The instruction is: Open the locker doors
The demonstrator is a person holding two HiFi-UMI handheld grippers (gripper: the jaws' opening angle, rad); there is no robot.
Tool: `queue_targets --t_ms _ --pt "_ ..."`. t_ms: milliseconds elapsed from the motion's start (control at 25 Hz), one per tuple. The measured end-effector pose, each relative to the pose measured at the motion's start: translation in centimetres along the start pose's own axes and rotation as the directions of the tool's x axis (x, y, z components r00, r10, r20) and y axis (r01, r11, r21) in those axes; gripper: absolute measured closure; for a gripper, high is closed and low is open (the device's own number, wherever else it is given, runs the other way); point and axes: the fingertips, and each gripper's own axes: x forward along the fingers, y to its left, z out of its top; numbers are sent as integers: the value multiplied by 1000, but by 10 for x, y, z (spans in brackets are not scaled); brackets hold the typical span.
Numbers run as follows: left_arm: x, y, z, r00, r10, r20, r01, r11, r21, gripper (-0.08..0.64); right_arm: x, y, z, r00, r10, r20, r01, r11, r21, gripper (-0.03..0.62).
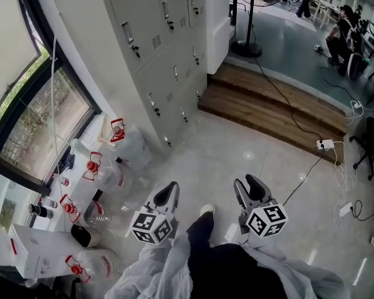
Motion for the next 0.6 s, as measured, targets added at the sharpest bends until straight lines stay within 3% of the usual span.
queue_targets --t_ms 600 --pt "100 61 56 1000 -18 15 18 1000 11 549 106 -41 48 1000 -14 8 14 1000 -11 434"
